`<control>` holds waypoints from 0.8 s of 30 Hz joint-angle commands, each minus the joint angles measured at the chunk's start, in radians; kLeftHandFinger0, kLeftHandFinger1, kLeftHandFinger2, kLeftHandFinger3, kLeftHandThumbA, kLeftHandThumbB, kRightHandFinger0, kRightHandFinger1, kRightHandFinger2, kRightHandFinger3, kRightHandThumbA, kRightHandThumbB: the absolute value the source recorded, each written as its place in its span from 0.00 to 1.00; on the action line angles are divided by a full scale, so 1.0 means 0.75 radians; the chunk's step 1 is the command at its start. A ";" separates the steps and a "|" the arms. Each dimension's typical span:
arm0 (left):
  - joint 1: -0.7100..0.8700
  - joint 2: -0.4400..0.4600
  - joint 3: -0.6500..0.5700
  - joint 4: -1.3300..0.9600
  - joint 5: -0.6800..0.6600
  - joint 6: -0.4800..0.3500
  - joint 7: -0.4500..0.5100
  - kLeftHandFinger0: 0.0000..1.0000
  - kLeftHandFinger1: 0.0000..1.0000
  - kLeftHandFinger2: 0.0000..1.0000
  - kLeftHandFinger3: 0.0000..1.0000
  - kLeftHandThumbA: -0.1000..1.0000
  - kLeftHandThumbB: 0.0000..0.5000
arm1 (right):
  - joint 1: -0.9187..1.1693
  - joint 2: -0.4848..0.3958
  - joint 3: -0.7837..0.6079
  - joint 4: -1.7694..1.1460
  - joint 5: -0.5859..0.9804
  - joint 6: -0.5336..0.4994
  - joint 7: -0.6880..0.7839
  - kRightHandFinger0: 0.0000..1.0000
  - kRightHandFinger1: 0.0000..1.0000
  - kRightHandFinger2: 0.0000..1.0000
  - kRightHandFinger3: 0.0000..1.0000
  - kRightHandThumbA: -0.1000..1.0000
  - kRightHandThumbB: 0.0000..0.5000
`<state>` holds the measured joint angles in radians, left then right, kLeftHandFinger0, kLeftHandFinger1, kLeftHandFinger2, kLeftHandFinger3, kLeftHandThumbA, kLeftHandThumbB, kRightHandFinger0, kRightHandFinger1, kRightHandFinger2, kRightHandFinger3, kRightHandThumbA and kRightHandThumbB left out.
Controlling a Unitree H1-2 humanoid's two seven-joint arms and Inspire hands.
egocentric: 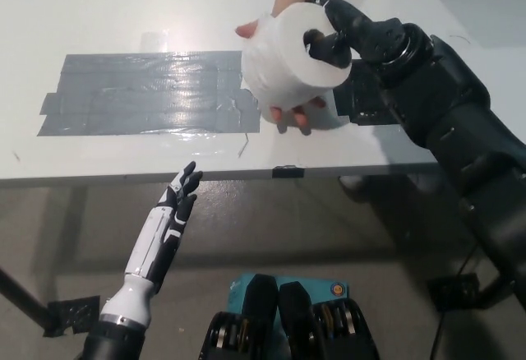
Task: A toilet paper roll is kept on the black spot on the desk infront of the robot and the robot inserts its right thumb into the hole in the centre to grab the roll. Then it passes the roll to a person.
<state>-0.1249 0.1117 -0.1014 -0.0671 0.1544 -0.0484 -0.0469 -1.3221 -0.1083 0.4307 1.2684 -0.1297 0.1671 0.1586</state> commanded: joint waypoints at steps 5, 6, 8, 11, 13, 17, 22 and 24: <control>-0.042 0.015 -0.001 -0.027 0.017 -0.002 -0.016 1.00 1.00 1.00 1.00 1.00 0.27 | -0.141 -0.052 0.018 -0.014 -0.103 -0.017 0.121 1.00 1.00 1.00 1.00 0.44 0.81; -0.043 0.014 0.000 -0.025 0.016 -0.005 -0.016 1.00 1.00 1.00 1.00 1.00 0.26 | -0.148 -0.062 0.032 -0.025 -0.129 -0.011 0.115 1.00 1.00 1.00 1.00 0.50 0.83; -0.044 0.014 0.001 -0.022 0.009 -0.006 -0.020 1.00 1.00 1.00 1.00 1.00 0.27 | -0.165 -0.073 0.029 -0.026 -0.135 -0.015 0.113 1.00 1.00 1.00 1.00 0.54 0.86; -0.044 0.015 0.002 -0.019 0.007 -0.005 -0.027 1.00 1.00 1.00 1.00 1.00 0.27 | -0.196 -0.091 0.015 -0.047 -0.142 0.024 0.131 1.00 1.00 1.00 1.00 0.57 0.87; -0.043 0.013 0.003 -0.023 0.013 -0.002 -0.025 1.00 1.00 1.00 1.00 1.00 0.27 | -0.209 -0.101 -0.014 -0.067 -0.127 0.044 0.130 1.00 1.00 1.00 1.00 0.54 0.84; -0.059 0.010 0.002 -0.010 0.017 -0.013 -0.020 1.00 1.00 1.00 1.00 1.00 0.27 | -0.237 -0.142 -0.055 -0.111 -0.112 0.056 0.151 1.00 1.00 1.00 1.00 0.51 0.83; -0.060 0.010 0.004 -0.015 0.014 0.001 -0.022 1.00 1.00 1.00 1.00 1.00 0.26 | -0.310 -0.218 -0.152 -0.249 -0.060 0.171 0.241 1.00 1.00 1.00 1.00 0.45 0.85; -0.061 0.011 0.006 -0.016 0.008 0.006 -0.025 1.00 1.00 1.00 1.00 1.00 0.25 | -0.333 -0.241 -0.175 -0.291 -0.064 0.179 0.276 1.00 1.00 1.00 1.00 0.48 0.84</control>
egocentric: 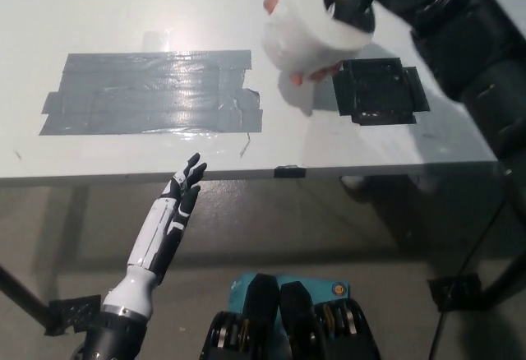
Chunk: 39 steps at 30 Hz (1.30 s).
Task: A toilet paper roll is kept on the black spot on the desk infront of the robot and the robot inserts its right thumb into the hole in the centre to grab the roll. Then it passes the roll to a person.
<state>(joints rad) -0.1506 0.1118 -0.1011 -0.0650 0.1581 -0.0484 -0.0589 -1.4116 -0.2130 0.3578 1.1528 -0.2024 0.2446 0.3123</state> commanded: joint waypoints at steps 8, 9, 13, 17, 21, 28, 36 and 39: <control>-0.016 0.011 0.003 0.000 0.002 -0.023 -0.007 1.00 1.00 1.00 1.00 1.00 0.22 | -0.258 -0.159 -0.072 -0.298 -0.065 0.112 0.037 1.00 1.00 1.00 1.00 0.70 1.00; -0.011 0.009 -0.001 -0.001 0.003 -0.023 -0.009 1.00 1.00 1.00 1.00 1.00 0.21 | -0.237 -0.160 -0.073 -0.343 -0.085 0.108 0.000 1.00 1.00 1.00 1.00 0.71 1.00; -0.006 0.015 -0.004 -0.010 0.011 -0.020 -0.012 1.00 1.00 1.00 1.00 1.00 0.21 | -0.210 -0.171 -0.025 -0.401 -0.184 0.085 -0.091 1.00 1.00 1.00 1.00 0.77 1.00; -0.019 0.012 -0.003 -0.012 0.004 -0.011 -0.020 1.00 1.00 1.00 1.00 1.00 0.24 | -0.203 -0.176 -0.024 -0.419 -0.212 0.078 -0.123 1.00 1.00 1.00 1.00 0.85 1.00; -0.021 0.005 -0.006 -0.011 0.008 -0.016 -0.017 1.00 1.00 1.00 1.00 1.00 0.24 | -0.191 -0.176 -0.038 -0.446 -0.225 0.079 -0.143 1.00 1.00 1.00 1.00 0.90 1.00; -0.053 0.011 -0.007 -0.015 0.022 0.001 -0.020 1.00 1.00 1.00 1.00 1.00 0.25 | 0.056 -0.298 -0.296 -1.187 -0.107 0.208 -0.089 1.00 1.00 1.00 1.00 0.94 1.00; -0.097 0.022 0.007 0.002 0.000 0.002 -0.030 1.00 1.00 1.00 1.00 1.00 0.27 | 0.661 -0.312 -0.549 -2.409 -0.002 0.301 0.002 1.00 1.00 1.00 1.00 1.00 1.00; -0.093 0.019 0.009 0.019 0.003 -0.018 -0.020 1.00 1.00 1.00 1.00 1.00 0.27 | 0.931 -0.278 -0.532 -2.619 0.067 0.286 -0.055 1.00 1.00 1.00 1.00 1.00 0.95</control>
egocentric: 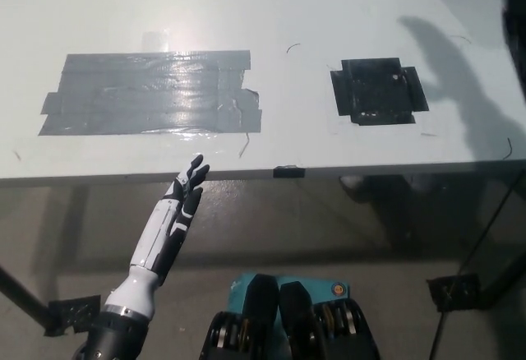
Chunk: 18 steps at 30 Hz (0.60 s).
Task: A toilet paper roll is kept on the black spot on the desk infront of the robot and the robot inserts its right thumb into the hole in the centre to grab the roll. Then it passes the roll to a person.
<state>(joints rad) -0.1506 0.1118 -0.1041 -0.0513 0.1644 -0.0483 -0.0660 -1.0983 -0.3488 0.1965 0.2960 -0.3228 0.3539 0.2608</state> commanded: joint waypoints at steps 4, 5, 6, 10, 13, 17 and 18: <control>-0.085 0.012 0.018 0.020 -0.018 -0.035 -0.004 1.00 1.00 1.00 1.00 1.00 0.26 | 0.789 0.006 -0.266 -1.565 0.257 0.096 -0.051 1.00 1.00 1.00 1.00 1.00 0.95; -0.074 0.007 0.018 0.019 -0.019 -0.033 -0.002 1.00 1.00 1.00 1.00 1.00 0.25 | 0.869 0.031 -0.241 -1.564 0.236 0.059 -0.069 1.00 1.00 1.00 1.00 1.00 0.96; -0.065 0.005 0.018 0.019 -0.022 -0.034 -0.002 1.00 1.00 1.00 1.00 1.00 0.24 | 0.926 0.049 -0.227 -1.551 0.236 0.032 -0.081 1.00 1.00 1.00 1.00 1.00 0.98; -0.039 -0.002 0.016 0.026 -0.020 -0.052 0.006 1.00 1.00 1.00 1.00 1.00 0.25 | 1.101 0.121 -0.178 -1.445 0.231 -0.064 -0.116 1.00 1.00 1.00 1.00 1.00 1.00; -0.022 0.002 0.011 0.017 -0.004 -0.046 0.007 1.00 1.00 1.00 1.00 1.00 0.25 | 1.181 0.153 -0.155 -1.345 0.234 -0.127 -0.123 1.00 1.00 1.00 1.00 1.00 1.00; -0.003 -0.005 0.011 0.013 -0.010 -0.047 0.010 1.00 1.00 1.00 1.00 1.00 0.25 | 1.244 0.173 -0.121 -1.079 0.182 -0.318 -0.156 1.00 1.00 1.00 1.00 1.00 0.89; 0.012 -0.004 0.009 0.009 -0.011 -0.051 0.008 1.00 1.00 1.00 1.00 1.00 0.25 | 1.267 0.183 -0.111 -1.018 0.159 -0.357 -0.168 1.00 1.00 1.00 1.00 1.00 0.90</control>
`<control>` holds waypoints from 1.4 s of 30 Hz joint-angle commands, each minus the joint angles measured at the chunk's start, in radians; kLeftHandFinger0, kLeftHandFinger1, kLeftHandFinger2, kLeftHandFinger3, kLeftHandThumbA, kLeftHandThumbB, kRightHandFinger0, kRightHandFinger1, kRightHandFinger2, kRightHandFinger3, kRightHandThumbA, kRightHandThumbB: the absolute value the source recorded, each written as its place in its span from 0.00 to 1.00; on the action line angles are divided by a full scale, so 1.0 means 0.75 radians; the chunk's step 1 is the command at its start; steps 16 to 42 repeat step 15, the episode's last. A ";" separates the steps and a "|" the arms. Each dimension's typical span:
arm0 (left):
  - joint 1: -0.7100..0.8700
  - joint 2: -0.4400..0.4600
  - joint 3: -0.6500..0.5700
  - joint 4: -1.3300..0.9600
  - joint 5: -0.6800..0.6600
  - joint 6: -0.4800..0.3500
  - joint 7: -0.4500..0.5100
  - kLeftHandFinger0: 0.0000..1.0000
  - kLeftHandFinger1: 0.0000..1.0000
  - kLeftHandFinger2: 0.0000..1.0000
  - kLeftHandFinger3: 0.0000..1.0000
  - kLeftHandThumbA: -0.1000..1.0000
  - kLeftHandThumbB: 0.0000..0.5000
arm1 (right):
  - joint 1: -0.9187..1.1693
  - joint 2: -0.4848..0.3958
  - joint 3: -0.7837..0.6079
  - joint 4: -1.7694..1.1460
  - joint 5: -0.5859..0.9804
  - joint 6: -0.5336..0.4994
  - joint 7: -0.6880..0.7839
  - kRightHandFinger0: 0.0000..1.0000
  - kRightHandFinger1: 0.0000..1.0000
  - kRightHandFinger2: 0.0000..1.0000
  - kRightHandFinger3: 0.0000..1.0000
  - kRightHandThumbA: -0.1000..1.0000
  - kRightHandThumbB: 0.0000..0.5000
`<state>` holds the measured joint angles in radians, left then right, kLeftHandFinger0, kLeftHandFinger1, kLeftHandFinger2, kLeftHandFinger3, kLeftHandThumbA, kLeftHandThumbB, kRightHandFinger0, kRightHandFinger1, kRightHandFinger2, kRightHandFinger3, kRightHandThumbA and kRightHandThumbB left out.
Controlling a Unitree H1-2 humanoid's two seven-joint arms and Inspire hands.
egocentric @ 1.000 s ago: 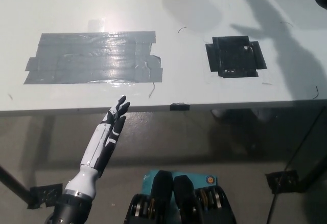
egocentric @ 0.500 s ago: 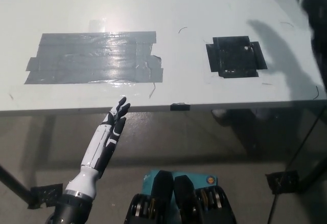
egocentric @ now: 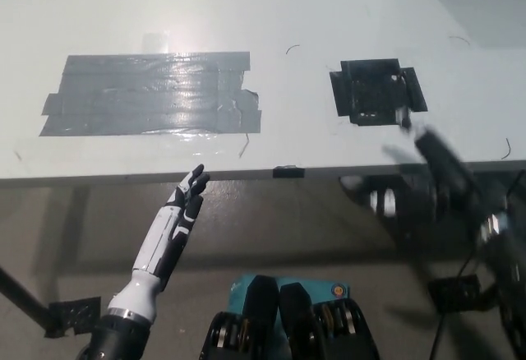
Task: A toilet paper roll is kept on the black spot on the desk infront of the robot and the robot inserts its right thumb into the hole in the centre to grab the roll. Then it passes the roll to a person.
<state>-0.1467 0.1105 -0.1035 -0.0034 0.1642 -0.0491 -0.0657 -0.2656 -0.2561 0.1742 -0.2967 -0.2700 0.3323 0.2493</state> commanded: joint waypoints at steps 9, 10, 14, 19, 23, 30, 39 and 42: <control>0.056 -0.009 0.001 -0.067 -0.014 -0.069 0.007 1.00 1.00 1.00 1.00 1.00 0.24 | 0.213 0.099 -0.051 0.215 0.036 -0.562 -0.206 1.00 1.00 1.00 1.00 1.00 0.83; 0.055 -0.008 0.001 -0.070 -0.005 -0.066 0.010 1.00 1.00 1.00 1.00 1.00 0.27 | 0.214 0.097 -0.053 0.254 0.046 -0.582 -0.203 1.00 1.00 1.00 1.00 1.00 0.83; 0.060 -0.010 0.012 -0.080 -0.007 -0.053 0.016 1.00 1.00 1.00 1.00 1.00 0.26 | 0.196 0.106 -0.068 0.337 0.136 -0.565 -0.147 1.00 1.00 1.00 1.00 1.00 0.88; 0.062 -0.009 0.014 -0.082 -0.010 -0.052 0.016 1.00 1.00 1.00 1.00 1.00 0.26 | 0.196 0.111 -0.075 0.337 0.162 -0.538 -0.128 1.00 1.00 1.00 1.00 1.00 0.90; 0.062 -0.009 0.014 -0.082 -0.010 -0.052 0.016 1.00 1.00 1.00 1.00 1.00 0.26 | 0.196 0.111 -0.075 0.337 0.162 -0.538 -0.128 1.00 1.00 1.00 1.00 1.00 0.90; 0.062 -0.009 0.014 -0.082 -0.010 -0.052 0.016 1.00 1.00 1.00 1.00 1.00 0.26 | 0.196 0.111 -0.075 0.337 0.162 -0.538 -0.128 1.00 1.00 1.00 1.00 1.00 0.90; 0.062 -0.009 0.014 -0.082 -0.010 -0.052 0.016 1.00 1.00 1.00 1.00 1.00 0.26 | 0.196 0.111 -0.075 0.337 0.162 -0.538 -0.128 1.00 1.00 1.00 1.00 1.00 0.90; 0.062 -0.009 0.014 -0.082 -0.010 -0.052 0.016 1.00 1.00 1.00 1.00 1.00 0.26 | 0.196 0.111 -0.075 0.337 0.162 -0.538 -0.128 1.00 1.00 1.00 1.00 1.00 0.90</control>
